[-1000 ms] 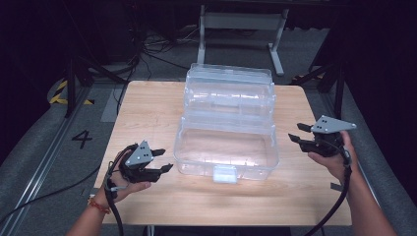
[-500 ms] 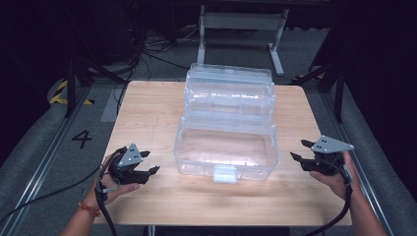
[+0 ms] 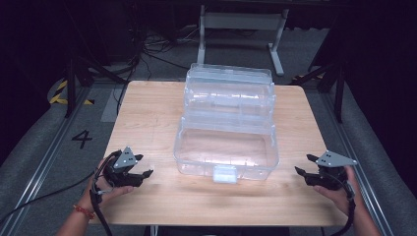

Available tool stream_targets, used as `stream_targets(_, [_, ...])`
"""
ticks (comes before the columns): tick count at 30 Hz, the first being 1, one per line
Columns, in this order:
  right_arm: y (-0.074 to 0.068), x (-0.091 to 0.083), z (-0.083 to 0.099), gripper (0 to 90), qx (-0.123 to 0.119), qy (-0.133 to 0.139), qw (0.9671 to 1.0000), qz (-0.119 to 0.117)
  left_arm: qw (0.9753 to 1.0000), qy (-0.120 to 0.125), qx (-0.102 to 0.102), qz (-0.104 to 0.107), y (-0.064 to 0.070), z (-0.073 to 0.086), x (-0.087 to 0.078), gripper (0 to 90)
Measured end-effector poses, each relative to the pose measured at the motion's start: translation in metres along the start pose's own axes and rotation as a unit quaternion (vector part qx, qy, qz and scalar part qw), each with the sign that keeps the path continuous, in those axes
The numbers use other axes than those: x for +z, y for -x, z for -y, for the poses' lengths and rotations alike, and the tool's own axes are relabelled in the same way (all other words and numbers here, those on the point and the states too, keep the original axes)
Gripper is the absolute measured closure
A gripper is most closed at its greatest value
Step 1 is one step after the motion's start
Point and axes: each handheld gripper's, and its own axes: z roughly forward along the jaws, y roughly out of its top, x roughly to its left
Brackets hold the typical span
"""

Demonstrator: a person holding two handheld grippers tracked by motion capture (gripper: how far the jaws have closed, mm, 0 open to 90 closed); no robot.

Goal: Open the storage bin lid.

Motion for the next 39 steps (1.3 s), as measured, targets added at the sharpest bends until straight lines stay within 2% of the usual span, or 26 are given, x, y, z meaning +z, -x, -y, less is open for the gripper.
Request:
stream_targets(4, [-0.001,0.000,0.014,34.3,0.023,-0.005,0.9997,-0.008,0.9999,-0.008,-0.008,0.004,-0.002,0.006,0.001,32.3])
stream_targets(7, [-0.002,0.001,0.024,32.9,0.037,-0.007,0.9992,-0.012,0.9996,-0.001,-0.025,0.012,-0.002,0.012,0.002,31.4])
stream_targets(8, [-0.002,0.002,0.026,32.6,0.043,-0.005,0.9990,-0.014,0.9997,0.000,-0.023,0.012,-0.003,0.014,0.003,31.1])
stream_targets(12, [-0.003,0.004,0.034,31.8,0.067,-0.003,0.9975,-0.021,0.9988,-0.004,-0.043,0.021,-0.005,0.022,0.006,29.9])
stream_targets(17, [-0.006,0.007,0.042,30.0,0.086,-0.008,0.9962,-0.014,0.9983,-0.001,-0.054,0.020,-0.008,0.031,0.009,28.7])
stream_targets(18, [-0.006,0.008,0.043,28.8,0.091,-0.009,0.9957,-0.014,0.9977,-0.004,-0.064,0.021,-0.008,0.033,0.010,28.3])
stream_targets(20, [-0.007,0.009,0.046,27.9,0.098,-0.014,0.9950,-0.014,0.9974,-0.010,-0.069,0.020,-0.009,0.036,0.012,27.3])
stream_targets(21, [-0.007,0.010,0.048,27.9,0.100,-0.015,0.9948,-0.014,0.9973,-0.017,-0.068,0.022,-0.009,0.037,0.013,26.9])
stream_targets(23, [-0.008,0.012,0.051,27.1,0.101,-0.018,0.9946,-0.016,0.9974,-0.012,-0.068,0.022,-0.007,0.039,0.015,24.4])
stream_targets(27, [-0.008,0.012,0.052,26.4,0.099,-0.016,0.9948,-0.017,0.9975,-0.008,-0.069,0.013,-0.008,0.040,0.016,21.2])
stream_targets(28, [-0.007,0.012,0.052,26.4,0.097,-0.016,0.9951,-0.017,0.9979,-0.010,-0.063,0.009,-0.009,0.039,0.016,19.6])
stream_targets(33, [-0.008,0.012,0.052,26.2,0.094,-0.015,0.9952,-0.022,0.9973,-0.014,-0.071,0.014,-0.008,0.039,0.016,18.3])
stream_targets(39, [-0.006,0.013,0.052,25.4,0.111,-0.020,0.9932,-0.030,0.9972,-0.014,-0.072,0.015,-0.008,0.039,0.017,17.5])
